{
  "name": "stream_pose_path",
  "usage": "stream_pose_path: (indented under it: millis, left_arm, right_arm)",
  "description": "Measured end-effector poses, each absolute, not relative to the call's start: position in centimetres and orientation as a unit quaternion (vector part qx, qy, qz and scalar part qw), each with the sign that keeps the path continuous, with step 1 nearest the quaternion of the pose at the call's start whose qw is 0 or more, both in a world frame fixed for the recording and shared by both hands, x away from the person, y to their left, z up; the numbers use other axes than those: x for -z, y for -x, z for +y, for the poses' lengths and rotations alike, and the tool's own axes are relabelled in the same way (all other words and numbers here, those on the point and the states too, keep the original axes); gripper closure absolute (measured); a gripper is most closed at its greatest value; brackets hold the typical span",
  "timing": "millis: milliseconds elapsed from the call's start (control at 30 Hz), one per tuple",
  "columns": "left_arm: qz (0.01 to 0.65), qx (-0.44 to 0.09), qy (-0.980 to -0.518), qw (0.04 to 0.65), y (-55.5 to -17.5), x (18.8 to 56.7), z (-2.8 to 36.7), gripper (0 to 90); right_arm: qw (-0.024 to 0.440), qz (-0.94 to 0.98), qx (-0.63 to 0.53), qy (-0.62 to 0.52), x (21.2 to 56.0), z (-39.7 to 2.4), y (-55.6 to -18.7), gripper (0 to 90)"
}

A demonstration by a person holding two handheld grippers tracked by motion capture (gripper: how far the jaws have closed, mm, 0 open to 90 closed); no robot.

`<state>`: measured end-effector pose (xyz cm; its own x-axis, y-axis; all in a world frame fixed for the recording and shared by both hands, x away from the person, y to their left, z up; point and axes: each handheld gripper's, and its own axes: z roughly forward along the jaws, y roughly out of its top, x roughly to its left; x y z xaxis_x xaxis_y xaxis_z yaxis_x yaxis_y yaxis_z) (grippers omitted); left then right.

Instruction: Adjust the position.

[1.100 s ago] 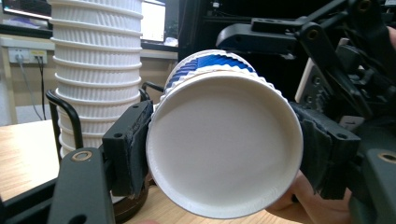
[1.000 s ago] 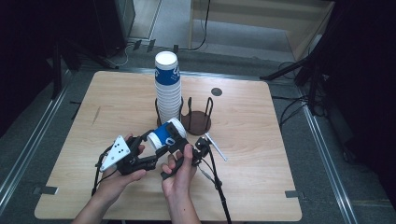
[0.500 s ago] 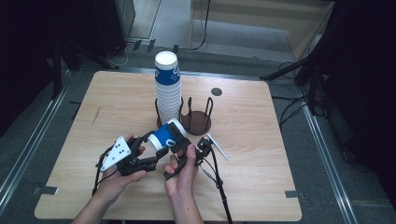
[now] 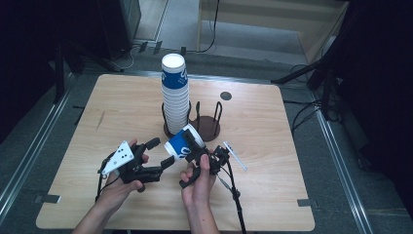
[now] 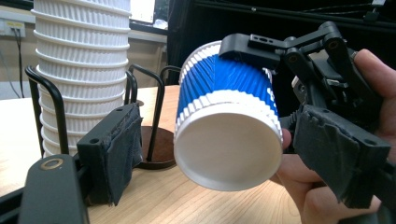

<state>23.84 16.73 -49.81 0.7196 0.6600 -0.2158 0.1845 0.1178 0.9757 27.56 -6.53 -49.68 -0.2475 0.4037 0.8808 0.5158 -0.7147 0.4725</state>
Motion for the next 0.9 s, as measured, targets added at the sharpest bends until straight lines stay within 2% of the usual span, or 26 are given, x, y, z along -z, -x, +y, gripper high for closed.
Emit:
stream_pose_path:
  millis: [333, 367, 700, 900]
  left_arm:
    - [0.358, -0.188, -0.636, 0.657, -24.3, 49.9, 17.4, 14.1]
    - [0.363, -0.190, -0.637, 0.653, -24.4, 49.9, 17.5, 14.0]
    - [0.394, -0.193, -0.634, 0.637, -24.8, 50.0, 18.6, 13.8]
    - [0.403, -0.195, -0.633, 0.632, -24.9, 49.9, 19.1, 10.7]
  right_arm:
    - [-0.043, -0.408, 0.681, 0.607, 49.4, -8.1, -27.2, 12.9]
    - [-0.065, -0.422, 0.676, 0.600, 49.4, -8.4, -27.1, 12.9]
    - [-0.110, -0.461, 0.663, 0.579, 49.7, -9.7, -26.5, 12.9]
    - [-0.145, -0.469, 0.666, 0.561, 49.5, -10.6, -26.1, 12.9]
